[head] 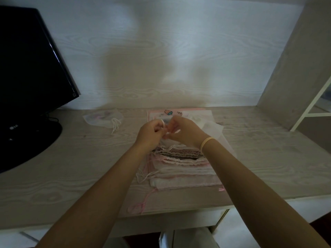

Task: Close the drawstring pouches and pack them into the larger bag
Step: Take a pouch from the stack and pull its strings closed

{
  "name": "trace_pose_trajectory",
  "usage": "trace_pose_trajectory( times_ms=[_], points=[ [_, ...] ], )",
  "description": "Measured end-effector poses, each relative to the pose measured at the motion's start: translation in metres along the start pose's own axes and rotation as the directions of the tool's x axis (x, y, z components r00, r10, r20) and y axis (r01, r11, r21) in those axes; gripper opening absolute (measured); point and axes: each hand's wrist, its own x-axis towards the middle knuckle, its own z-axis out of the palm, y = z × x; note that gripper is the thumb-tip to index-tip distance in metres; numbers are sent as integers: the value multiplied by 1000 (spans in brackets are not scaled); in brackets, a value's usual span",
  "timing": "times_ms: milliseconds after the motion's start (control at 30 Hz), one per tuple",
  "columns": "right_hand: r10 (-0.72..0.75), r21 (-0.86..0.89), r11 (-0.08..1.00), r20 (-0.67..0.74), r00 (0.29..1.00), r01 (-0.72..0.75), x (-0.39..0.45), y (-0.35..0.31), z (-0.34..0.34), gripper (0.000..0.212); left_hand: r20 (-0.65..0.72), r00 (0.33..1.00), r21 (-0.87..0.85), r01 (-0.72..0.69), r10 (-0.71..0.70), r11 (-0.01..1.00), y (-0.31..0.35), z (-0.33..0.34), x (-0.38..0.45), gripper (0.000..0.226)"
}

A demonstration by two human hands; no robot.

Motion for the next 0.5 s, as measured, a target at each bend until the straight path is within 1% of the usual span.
trace_pose_trajectory(
  times_ms=[33, 67, 200, 300, 433, 500],
  points=[
    [4, 54, 999, -16, 1000, -3, 1, -1, 2, 21, -5, 1000, -7, -4, 4, 1000, 1, 0, 0, 7],
    [14, 73, 997, -30, 999, -11, 1, -1, 5, 23, -8, 1000, -20, -14, 14, 1000, 1, 0, 0, 5],
    [45, 11, 999, -114, 992, -44, 2, -5, 11, 23, -23, 999, -35, -28, 27, 999, 2, -1, -2, 7],
    [68, 72, 996, -129, 989, -59, 2, -4, 12, 21, -49, 999, -11, -16, 15, 1000, 0, -2, -2, 7],
    [52, 77, 996, -157, 986, -40, 3, -3, 13, 19, -79, 996, -92, 21, -28, 996, 0, -4, 1, 15],
    [37, 64, 998, -178, 983, -26, 3, -3, 14, 19, -86, 994, -161, 54, -68, 986, -1, -6, 1, 13]
  ],
)
